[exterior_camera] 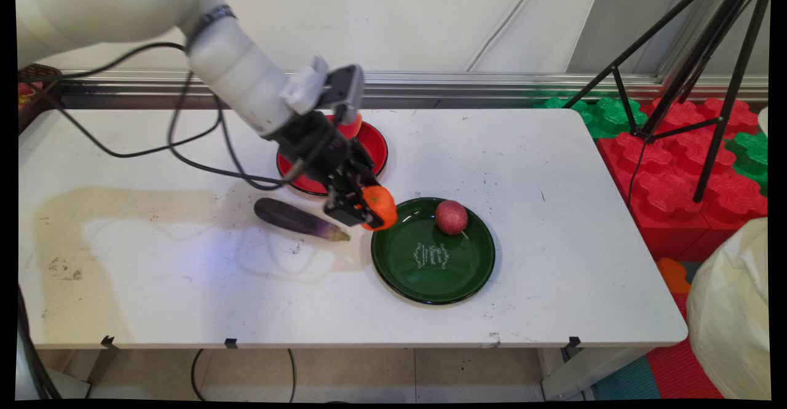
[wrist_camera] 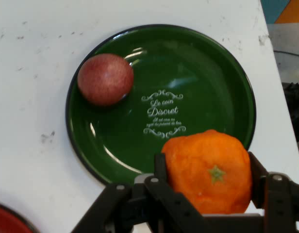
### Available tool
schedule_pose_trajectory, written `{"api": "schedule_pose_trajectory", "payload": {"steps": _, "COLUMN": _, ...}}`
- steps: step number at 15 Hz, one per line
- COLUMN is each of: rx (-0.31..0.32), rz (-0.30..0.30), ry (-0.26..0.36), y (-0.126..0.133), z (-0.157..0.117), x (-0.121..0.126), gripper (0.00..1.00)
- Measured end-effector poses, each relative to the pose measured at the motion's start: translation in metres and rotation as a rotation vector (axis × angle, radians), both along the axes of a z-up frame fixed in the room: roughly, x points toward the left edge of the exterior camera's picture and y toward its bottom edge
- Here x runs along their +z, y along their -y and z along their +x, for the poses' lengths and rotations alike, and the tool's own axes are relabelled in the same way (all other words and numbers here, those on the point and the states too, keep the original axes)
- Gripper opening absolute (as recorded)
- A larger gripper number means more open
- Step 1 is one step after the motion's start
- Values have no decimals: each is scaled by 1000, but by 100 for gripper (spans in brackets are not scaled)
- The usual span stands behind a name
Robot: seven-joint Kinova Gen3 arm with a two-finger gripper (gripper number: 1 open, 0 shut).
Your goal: Place the picked object on the table
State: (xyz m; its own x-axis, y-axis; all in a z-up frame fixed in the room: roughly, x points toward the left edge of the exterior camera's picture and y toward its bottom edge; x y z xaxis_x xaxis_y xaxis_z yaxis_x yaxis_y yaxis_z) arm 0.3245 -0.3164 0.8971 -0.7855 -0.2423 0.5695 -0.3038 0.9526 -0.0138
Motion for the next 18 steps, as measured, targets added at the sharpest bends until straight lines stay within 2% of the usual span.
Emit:
{"api": "schedule_pose_trajectory", "payload": {"steps": 5, "rx": 7, "rz": 2, "ry": 22, "y": -22, "z": 37, "x": 20, "gripper": 0}}
{"api": "schedule_pose_trajectory", "payload": {"steps": 9, "rx": 8, "rz": 17, "ry": 65, "y": -40, "z": 69, "x": 25, "gripper": 0}}
{"api": "schedule_pose_trajectory", "payload": {"steps": 13, "rx": 16, "rz": 45, "ry": 102, "y": -52, "z": 89, "x": 16, "gripper": 0}}
{"api": "schedule_pose_trajectory", "payload": {"steps": 18, "rx": 27, "rz": 95, "ry": 159, "y": -56, "z": 106, "x": -15, "gripper": 0}}
